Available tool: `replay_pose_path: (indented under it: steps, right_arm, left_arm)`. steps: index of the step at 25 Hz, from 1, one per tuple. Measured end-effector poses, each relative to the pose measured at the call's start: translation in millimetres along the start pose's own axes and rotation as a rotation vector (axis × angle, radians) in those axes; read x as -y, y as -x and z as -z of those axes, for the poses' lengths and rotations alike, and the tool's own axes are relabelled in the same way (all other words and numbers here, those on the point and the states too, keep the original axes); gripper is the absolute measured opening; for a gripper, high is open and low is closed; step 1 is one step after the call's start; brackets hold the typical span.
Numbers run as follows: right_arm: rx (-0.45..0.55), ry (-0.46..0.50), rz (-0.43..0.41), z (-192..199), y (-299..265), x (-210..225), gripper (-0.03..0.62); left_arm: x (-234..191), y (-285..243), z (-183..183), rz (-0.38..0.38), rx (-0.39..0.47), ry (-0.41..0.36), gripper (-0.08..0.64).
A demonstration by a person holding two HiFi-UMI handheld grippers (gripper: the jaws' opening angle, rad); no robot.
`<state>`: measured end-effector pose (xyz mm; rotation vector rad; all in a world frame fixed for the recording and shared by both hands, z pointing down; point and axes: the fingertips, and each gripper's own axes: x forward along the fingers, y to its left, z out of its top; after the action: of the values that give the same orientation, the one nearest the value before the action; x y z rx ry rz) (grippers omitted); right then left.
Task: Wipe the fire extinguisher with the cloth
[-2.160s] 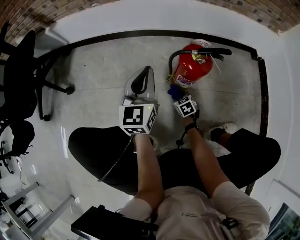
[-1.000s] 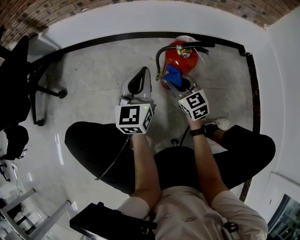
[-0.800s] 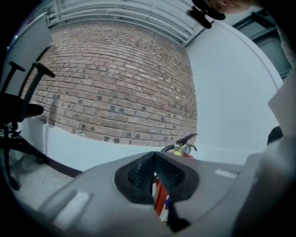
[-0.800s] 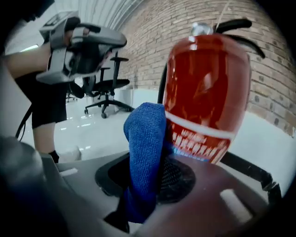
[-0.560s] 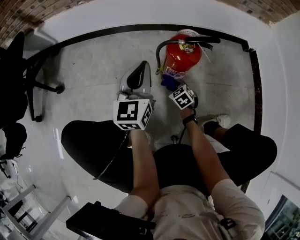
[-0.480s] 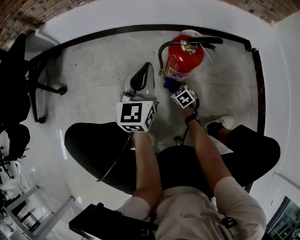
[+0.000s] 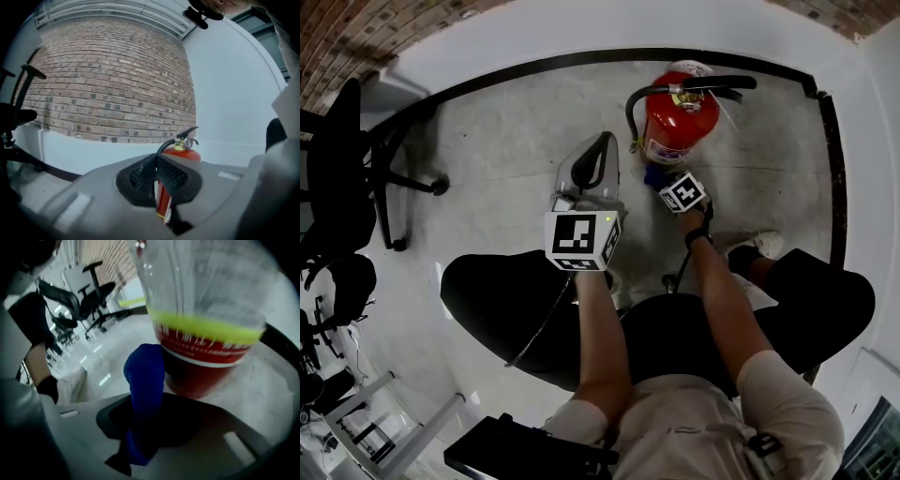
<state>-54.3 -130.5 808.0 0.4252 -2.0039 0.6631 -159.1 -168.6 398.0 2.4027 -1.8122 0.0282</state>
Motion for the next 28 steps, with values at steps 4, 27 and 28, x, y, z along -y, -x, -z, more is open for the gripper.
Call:
replay_pose_path:
  steps: [4,27,28]
  right_arm:
    - [0.438,-0.084,-0.06,-59.3,92.9,-33.7,0.117]
    - [1.271,-0.14,-0.097,-185.8,357.9,-58.4,0.117]
    - [1.27,-0.142,-0.096,-179.7,351.4,-59.8,0.116]
  left_arm:
    - [6.8,-0.1,-12.8,0.013,0.035,0.01,0.003]
    - [40.1,21.5,-35.6,0.055,0.091,0.017,0.003]
    - [40.5,20.4,-33.6,0.057,0.086,0.019,0.003]
